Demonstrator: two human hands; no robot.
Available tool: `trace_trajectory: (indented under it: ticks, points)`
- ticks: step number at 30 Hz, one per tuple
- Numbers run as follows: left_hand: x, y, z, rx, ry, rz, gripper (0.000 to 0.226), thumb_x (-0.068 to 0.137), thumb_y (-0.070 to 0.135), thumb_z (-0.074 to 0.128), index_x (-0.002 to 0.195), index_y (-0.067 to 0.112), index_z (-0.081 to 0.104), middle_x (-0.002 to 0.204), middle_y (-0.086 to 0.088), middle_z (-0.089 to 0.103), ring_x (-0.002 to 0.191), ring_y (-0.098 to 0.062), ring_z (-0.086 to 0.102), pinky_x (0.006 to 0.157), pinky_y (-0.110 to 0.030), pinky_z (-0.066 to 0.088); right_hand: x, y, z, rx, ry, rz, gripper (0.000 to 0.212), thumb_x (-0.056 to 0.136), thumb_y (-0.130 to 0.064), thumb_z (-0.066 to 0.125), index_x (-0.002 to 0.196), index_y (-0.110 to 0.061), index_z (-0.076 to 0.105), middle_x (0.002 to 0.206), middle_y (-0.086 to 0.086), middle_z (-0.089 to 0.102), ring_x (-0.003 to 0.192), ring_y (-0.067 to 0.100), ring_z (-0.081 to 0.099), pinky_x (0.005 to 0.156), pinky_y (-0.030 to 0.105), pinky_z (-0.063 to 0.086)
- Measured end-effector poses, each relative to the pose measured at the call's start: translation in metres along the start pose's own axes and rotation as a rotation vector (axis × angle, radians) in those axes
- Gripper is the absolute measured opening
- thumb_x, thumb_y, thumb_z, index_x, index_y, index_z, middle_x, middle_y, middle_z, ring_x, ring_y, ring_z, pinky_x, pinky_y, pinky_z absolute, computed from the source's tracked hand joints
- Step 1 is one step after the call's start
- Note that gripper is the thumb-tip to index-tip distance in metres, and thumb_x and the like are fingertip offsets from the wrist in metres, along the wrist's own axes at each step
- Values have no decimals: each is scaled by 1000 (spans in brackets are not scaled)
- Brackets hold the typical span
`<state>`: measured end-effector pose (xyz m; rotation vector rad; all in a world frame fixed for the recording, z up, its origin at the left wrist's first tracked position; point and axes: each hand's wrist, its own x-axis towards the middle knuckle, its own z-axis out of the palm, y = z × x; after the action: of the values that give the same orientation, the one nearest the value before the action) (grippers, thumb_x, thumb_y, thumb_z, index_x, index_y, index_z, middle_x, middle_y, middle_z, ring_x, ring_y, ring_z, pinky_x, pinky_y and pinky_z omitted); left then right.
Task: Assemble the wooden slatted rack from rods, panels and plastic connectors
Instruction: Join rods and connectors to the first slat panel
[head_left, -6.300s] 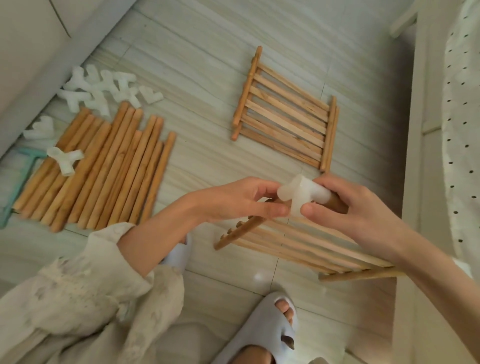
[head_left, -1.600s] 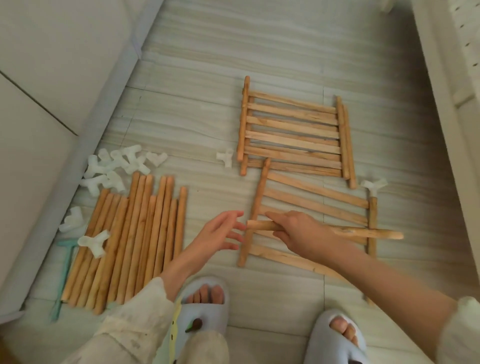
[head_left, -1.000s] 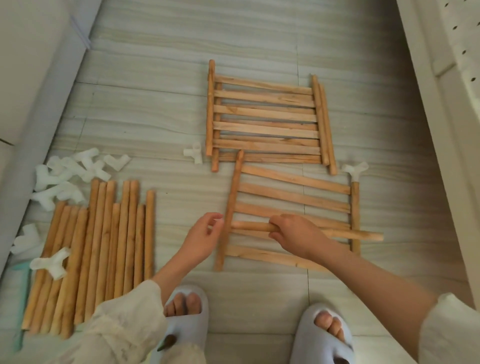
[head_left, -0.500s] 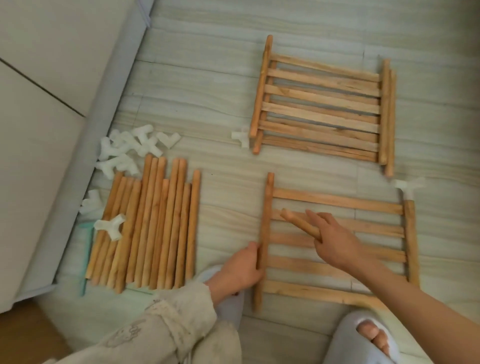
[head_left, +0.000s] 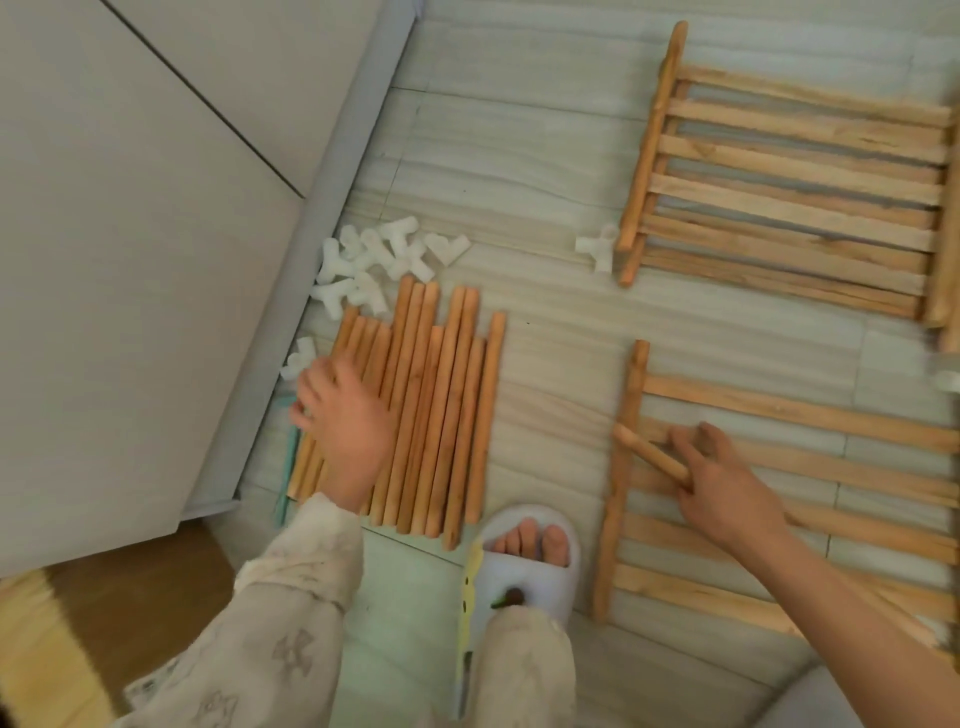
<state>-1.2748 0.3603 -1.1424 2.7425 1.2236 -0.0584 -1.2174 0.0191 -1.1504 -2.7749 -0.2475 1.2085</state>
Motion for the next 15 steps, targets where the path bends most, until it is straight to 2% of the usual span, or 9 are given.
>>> trace_trajectory:
  ticks: [2, 4, 6, 10, 13, 15]
  points:
    - [9, -17, 2, -81, -80, -107, 46, 89, 1, 49, 134, 3, 40, 140, -25, 31, 129, -41, 29, 104, -49, 27, -1, -3, -3, -34, -10, -3, 68, 90, -21, 51, 149, -27, 17, 154, 6, 7, 132, 30, 37, 90, 37, 47]
    - [15, -28, 5, -177, -142, -129, 35, 92, 0, 47, 126, -3, 49, 132, -27, 41, 121, -40, 40, 101, -41, 32, -2, -6, -7, -60, -6, -27, 63, 91, -22, 50, 147, -25, 22, 150, 9, 15, 127, 31, 41, 90, 37, 48]
    - [18, -31, 1, -219, -111, -120, 27, 93, -2, 44, 117, -5, 57, 124, -27, 49, 114, -38, 47, 97, -38, 36, -4, -7, -8, -67, -13, -42, 59, 91, -22, 49, 145, -25, 26, 148, 10, 20, 123, 32, 44, 91, 38, 47]
    - [12, 1, -21, -327, 35, 145, 24, 93, -1, 48, 115, -5, 58, 114, -25, 54, 106, -35, 50, 88, -27, 35, -8, -8, -3, 23, 31, -46, 50, 89, -18, 50, 137, -25, 39, 141, 5, 32, 118, 29, 49, 85, 37, 48]
    - [-9, 53, -26, -414, -22, 406, 24, 90, 1, 57, 113, -1, 61, 110, -13, 57, 98, -16, 50, 87, -10, 31, -8, -14, 1, 76, 91, -48, 36, 91, -20, 49, 127, -18, 44, 126, 5, 44, 109, 28, 53, 78, 38, 47]
    - [-25, 91, -15, -490, -134, 546, 23, 86, -2, 61, 109, 0, 64, 106, -7, 56, 94, -12, 48, 82, 0, 28, -7, -19, 4, 96, 103, -62, 39, 91, -21, 50, 129, -17, 43, 122, 6, 47, 108, 30, 54, 78, 39, 46]
